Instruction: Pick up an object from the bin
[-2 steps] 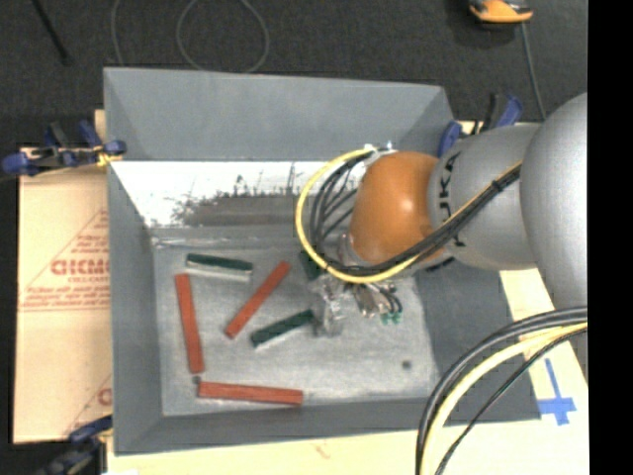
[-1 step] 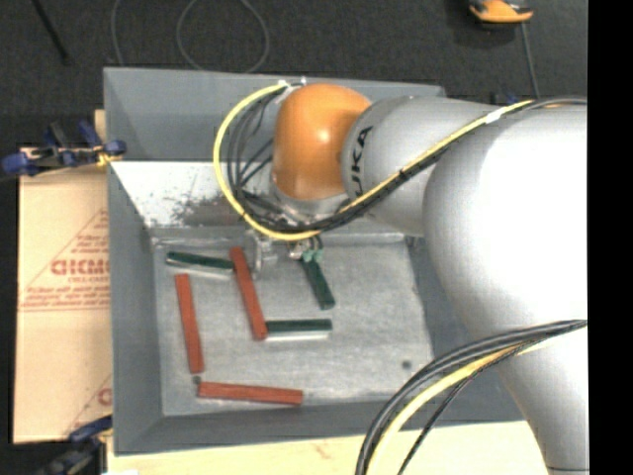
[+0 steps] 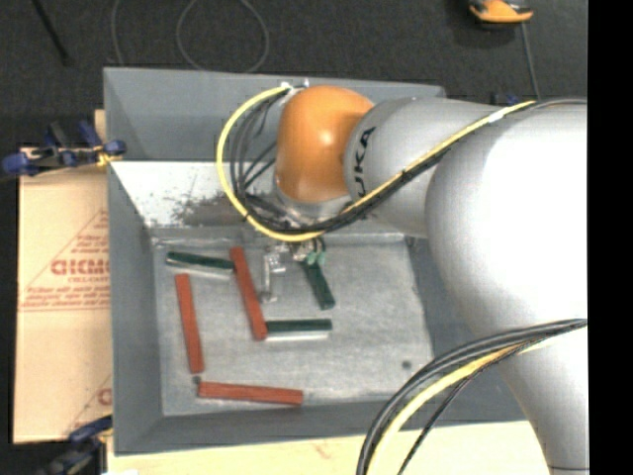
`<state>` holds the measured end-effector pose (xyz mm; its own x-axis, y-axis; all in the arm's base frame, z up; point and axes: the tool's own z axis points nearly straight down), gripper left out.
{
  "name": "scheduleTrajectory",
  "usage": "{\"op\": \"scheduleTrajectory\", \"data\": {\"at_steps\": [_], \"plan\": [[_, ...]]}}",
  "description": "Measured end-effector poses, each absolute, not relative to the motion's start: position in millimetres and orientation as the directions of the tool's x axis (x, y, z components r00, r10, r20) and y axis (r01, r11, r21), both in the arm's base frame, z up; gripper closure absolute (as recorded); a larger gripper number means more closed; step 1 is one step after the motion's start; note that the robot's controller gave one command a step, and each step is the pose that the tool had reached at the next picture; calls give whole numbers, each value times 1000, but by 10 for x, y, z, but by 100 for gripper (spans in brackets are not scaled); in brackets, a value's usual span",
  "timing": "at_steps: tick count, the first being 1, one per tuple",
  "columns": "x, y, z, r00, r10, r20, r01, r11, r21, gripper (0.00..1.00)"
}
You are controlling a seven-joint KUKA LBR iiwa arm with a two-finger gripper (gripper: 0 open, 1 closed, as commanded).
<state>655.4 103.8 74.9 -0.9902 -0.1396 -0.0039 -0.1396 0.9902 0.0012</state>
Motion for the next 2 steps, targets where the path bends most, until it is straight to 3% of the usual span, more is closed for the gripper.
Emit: {"op": "scheduleTrajectory", "data": {"at_steps": [1, 2], "plan": [[6509, 1395, 711, -994, -106, -6, -106, 994, 3, 0], [6515, 1379, 716, -994, -105, -7, -105, 994, 1, 100]]}}
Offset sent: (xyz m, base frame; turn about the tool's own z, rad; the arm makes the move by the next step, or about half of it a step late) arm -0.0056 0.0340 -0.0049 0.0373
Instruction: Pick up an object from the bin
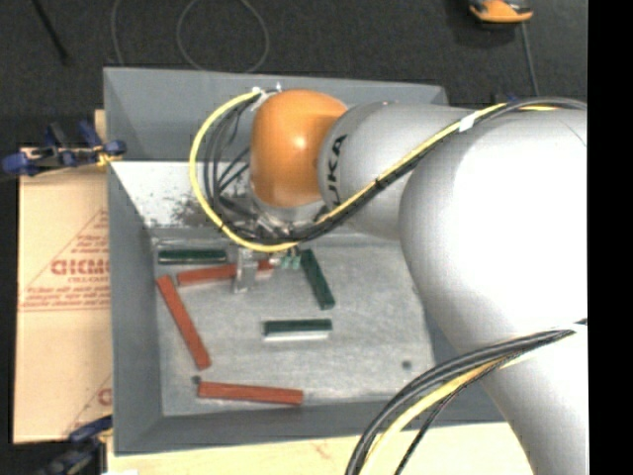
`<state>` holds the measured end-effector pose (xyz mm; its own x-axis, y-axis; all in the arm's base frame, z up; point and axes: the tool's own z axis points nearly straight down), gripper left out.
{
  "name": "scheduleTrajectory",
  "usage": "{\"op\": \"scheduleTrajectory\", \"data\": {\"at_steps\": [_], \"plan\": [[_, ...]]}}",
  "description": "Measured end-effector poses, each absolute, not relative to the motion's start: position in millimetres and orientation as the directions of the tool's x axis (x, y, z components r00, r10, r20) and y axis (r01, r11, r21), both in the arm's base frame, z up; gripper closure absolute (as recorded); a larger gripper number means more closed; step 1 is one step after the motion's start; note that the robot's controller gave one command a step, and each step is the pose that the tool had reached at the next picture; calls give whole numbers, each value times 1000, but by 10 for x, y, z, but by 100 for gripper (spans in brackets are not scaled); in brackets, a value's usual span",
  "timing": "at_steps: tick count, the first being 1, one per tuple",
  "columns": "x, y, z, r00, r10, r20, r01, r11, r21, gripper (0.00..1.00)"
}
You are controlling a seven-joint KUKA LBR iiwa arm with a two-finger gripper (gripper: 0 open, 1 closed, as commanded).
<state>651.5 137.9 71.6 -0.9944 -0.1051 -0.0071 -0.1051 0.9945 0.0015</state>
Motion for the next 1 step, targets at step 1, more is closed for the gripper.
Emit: {"op": "scheduleTrajectory", "data": {"at_steps": [1], "plan": [[6353, 1420, 2381, -991, -133, -14, -133, 991, -1, 100]]}}
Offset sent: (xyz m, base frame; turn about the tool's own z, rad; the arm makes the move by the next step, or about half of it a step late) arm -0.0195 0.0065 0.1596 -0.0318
